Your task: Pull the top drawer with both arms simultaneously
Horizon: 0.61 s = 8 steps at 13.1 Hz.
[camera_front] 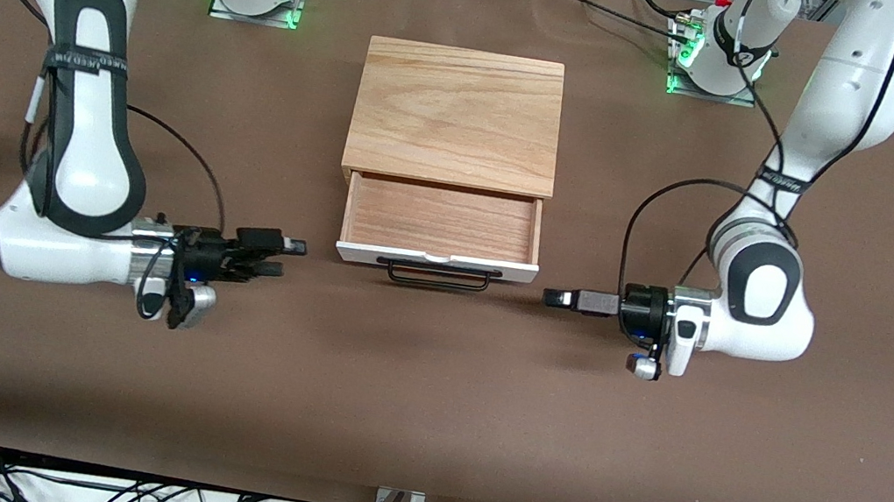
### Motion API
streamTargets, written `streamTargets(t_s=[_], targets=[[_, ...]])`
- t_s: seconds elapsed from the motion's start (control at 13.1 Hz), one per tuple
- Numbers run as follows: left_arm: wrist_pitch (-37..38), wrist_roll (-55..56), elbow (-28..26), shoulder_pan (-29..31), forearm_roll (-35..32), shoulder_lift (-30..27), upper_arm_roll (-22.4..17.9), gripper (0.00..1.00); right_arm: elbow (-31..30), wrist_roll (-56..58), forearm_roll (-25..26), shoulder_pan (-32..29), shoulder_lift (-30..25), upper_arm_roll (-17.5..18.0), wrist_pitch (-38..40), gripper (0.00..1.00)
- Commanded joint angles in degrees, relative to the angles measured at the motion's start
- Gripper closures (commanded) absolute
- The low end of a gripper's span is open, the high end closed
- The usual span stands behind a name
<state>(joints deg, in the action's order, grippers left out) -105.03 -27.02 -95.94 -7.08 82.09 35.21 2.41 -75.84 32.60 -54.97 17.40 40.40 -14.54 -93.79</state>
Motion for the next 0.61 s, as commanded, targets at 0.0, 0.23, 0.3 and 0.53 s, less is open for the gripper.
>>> streamTargets(t_s=[0.0, 0.23, 0.3, 0.53], targets=[[-4.6, 2.6, -11.5, 0.9, -8.0, -12.3, 0.2, 0.0, -0.5, -3.2, 13.5, 0.3, -5.1, -1.0, 0.6, 0.0], [-4.4, 13.2, -15.0, 3.3, -26.6, -23.0, 0.3, 0.0, -0.4, -7.3, 30.7, 0.7, -10.9, -1.9, 3.3, 0.0], [-4.0, 19.1, -15.0, 3.9, -36.0, -26.8, 0.8, 0.0, -0.4, -8.7, 36.6, 0.9, -13.1, -1.9, 4.8, 0.0], [2.1, 25.8, -14.8, 4.5, -56.9, -35.5, 1.5, 0.0, -0.4, -16.7, 46.5, 2.4, -18.7, -1.7, 9.1, 0.0]])
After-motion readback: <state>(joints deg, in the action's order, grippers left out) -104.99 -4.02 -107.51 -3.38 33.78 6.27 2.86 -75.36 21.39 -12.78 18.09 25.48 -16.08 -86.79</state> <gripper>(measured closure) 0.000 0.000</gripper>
